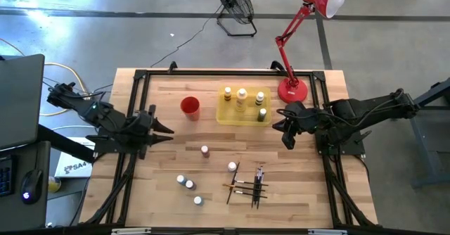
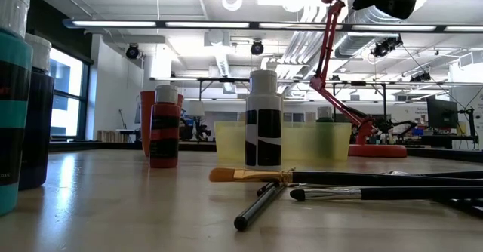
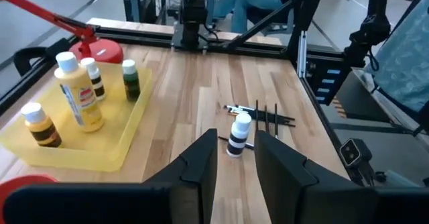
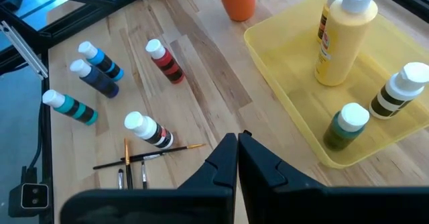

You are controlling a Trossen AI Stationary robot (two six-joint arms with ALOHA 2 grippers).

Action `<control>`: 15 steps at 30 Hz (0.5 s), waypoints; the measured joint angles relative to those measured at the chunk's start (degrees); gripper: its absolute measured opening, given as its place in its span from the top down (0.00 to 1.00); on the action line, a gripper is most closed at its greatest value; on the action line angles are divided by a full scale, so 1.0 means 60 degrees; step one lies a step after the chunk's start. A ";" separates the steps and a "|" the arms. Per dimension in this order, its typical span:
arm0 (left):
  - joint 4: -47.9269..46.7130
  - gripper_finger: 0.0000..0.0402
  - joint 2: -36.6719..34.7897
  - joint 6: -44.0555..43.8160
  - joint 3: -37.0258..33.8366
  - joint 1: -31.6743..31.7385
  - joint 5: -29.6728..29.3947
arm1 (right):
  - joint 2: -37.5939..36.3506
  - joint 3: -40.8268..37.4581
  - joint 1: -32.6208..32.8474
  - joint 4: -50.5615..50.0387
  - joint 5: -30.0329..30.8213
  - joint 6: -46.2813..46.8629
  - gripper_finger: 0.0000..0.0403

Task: Pick & Place Paint Supplies
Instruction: Put the red paint bottle into the yellow bin

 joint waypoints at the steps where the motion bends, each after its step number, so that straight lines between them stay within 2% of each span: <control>1: 0.0037 0.76 0.0121 -0.0075 0.0000 0.0000 -0.0147 | 0.0000 0.0000 0.0000 0.0000 0.0000 0.0000 0.99; 10: 0.0052 0.76 0.1644 -0.0313 0.0000 0.0004 -0.1930 | 0.0000 0.0000 0.0000 -0.0004 -0.0004 -0.0004 0.99; 15: 0.0036 0.76 0.2191 -0.0621 0.0004 0.0004 -0.2060 | 0.0000 0.0000 0.0000 -0.0004 -0.0004 -0.0015 0.99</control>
